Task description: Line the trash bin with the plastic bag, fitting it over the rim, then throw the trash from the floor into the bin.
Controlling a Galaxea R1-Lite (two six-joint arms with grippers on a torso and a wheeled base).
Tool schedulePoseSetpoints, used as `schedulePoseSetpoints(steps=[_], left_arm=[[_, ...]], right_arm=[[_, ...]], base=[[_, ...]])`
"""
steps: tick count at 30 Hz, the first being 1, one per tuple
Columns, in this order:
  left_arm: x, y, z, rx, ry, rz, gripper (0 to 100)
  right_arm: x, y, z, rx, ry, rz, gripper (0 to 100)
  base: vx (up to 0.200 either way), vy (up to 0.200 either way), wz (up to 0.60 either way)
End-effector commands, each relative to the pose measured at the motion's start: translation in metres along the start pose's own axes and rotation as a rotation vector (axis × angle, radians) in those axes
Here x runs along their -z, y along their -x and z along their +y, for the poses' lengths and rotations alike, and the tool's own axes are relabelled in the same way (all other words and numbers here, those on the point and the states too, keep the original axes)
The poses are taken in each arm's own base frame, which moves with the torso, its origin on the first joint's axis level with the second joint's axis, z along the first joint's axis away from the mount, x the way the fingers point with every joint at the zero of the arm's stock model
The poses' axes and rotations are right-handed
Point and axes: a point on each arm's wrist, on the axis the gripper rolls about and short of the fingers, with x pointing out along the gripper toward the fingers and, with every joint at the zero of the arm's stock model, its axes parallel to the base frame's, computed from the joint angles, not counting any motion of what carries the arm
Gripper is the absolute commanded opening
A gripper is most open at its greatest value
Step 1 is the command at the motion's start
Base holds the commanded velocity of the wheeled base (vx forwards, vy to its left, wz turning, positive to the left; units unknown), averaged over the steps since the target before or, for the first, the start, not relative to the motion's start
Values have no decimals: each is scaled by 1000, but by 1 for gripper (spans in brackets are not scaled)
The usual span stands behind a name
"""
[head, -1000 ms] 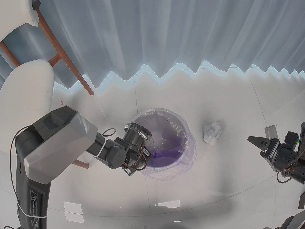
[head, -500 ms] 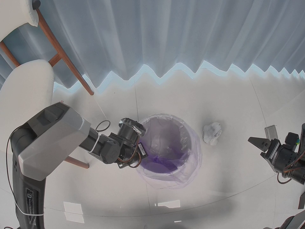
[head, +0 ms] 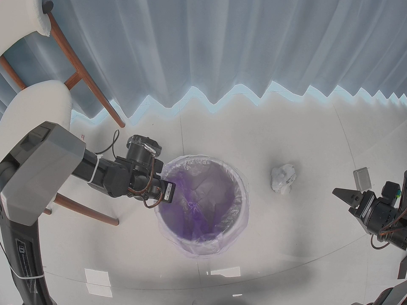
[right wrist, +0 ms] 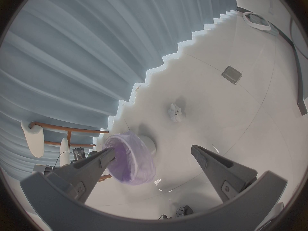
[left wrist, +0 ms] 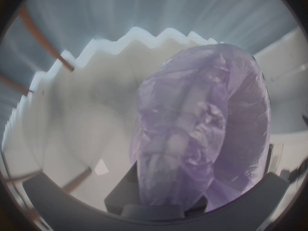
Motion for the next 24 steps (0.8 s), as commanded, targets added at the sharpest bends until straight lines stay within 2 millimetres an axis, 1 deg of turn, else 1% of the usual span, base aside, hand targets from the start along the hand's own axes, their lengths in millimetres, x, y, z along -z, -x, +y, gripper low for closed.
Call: schedulePoseSetpoints(steps=[1,3,4,6,8,12,15,18,24], left_arm=[[-10,20,32,113,-237,-63,0],[-10,20,41,143,-343,-75,0],[-10,21,43,153,-371,-80,0],[-8,19,48,191,-481,-94,0],[-5,15,48,199,-518,-90,0],[1,12,46,214,-554,-74,0],[6,13,42,224,-554,-61,0],[10,14,44,220,-552,-49,0],[19,10,47,226,-570,-25,0]], right_arm=[[1,3,-2,-2,0,-3,100],[1,3,-2,-3,-4,-4,100],[2,3,-2,-2,-3,-3,100],[2,4,-3,-1,-3,-2,100],[2,5,-4,-2,-4,-5,100],[3,6,-5,0,-5,-3,100],[4,7,-6,0,-5,-3,100],[6,7,-8,7,-3,3,100],[6,7,-8,6,-1,2,100]], base=[[200,0,0],[200,0,0],[0,0,0],[0,0,0],[0,0,0],[0,0,0],[0,0,0],[0,0,0],[0,0,0]])
